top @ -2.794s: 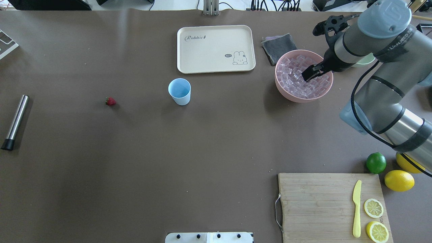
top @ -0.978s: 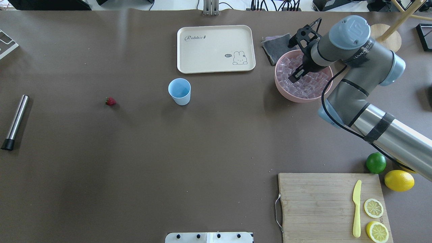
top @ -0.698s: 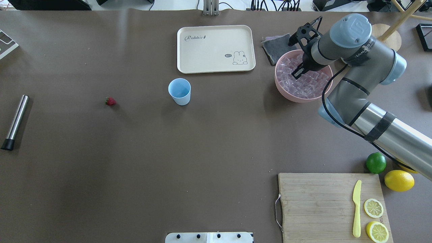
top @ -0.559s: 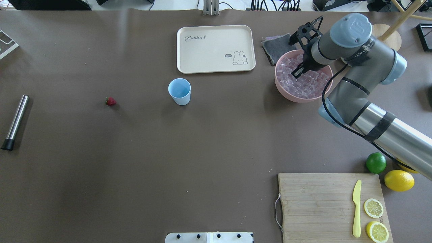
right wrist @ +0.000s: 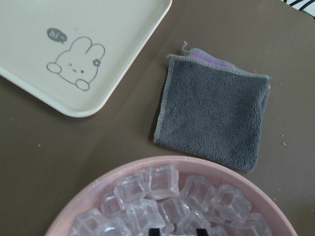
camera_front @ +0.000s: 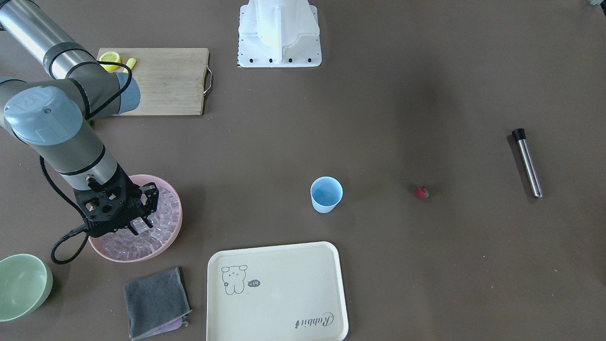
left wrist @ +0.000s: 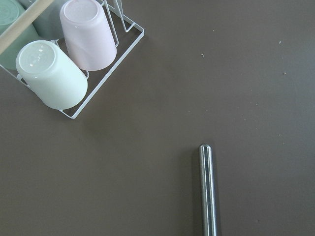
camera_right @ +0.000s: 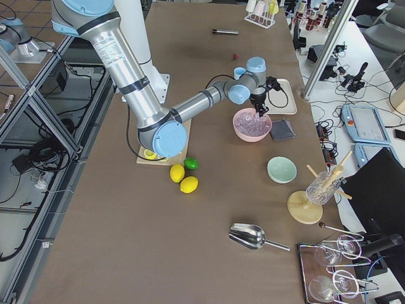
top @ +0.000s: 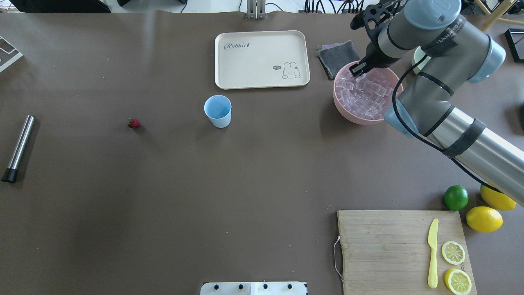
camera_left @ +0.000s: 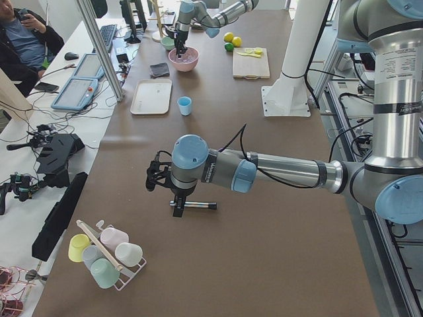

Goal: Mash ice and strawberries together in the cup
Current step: 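Carry the ice cube with the right gripper over the blue cup and release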

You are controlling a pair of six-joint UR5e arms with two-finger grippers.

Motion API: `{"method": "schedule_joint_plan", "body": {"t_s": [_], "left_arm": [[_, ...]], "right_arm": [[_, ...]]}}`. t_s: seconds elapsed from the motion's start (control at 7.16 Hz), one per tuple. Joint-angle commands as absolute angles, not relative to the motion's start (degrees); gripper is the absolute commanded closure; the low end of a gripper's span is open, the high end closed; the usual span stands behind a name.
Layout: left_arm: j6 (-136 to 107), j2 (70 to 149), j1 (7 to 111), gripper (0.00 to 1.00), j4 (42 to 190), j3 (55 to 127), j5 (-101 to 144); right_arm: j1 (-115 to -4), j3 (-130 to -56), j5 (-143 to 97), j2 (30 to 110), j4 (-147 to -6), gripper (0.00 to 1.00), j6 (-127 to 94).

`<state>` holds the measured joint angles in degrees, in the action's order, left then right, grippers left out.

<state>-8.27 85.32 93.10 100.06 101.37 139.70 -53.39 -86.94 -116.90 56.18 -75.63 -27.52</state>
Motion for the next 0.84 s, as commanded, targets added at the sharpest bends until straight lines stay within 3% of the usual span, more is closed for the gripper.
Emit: {"method": "schedule_joint_plan", "body": {"t_s": [0.0, 0.28, 0.56, 0.7], "left_arm": [[-8.26, 85.25, 93.16, 0.02, 100.02, 101.51, 139.66], [-8.26, 85.25, 93.08, 0.02, 100.02, 101.34, 139.66], [-8.26, 85.34, 93.08, 0.02, 100.02, 101.42, 139.66], [-8.26, 85.34, 93.08, 0.02, 100.02, 101.51, 139.66]], "right_arm": [[-50.48, -89.03, -117.96, 48.81, -81.39, 0.74, -45.87], [-40.92, -87.46, -108.25, 41.79, -81.38, 0.74, -61.19], [-34.75, -76.8, -98.33, 31.18, -80.95, 0.74, -69.23], [-32.72, -74.12, -95.48, 29.63, -79.64, 0.74, -72.74]]}}
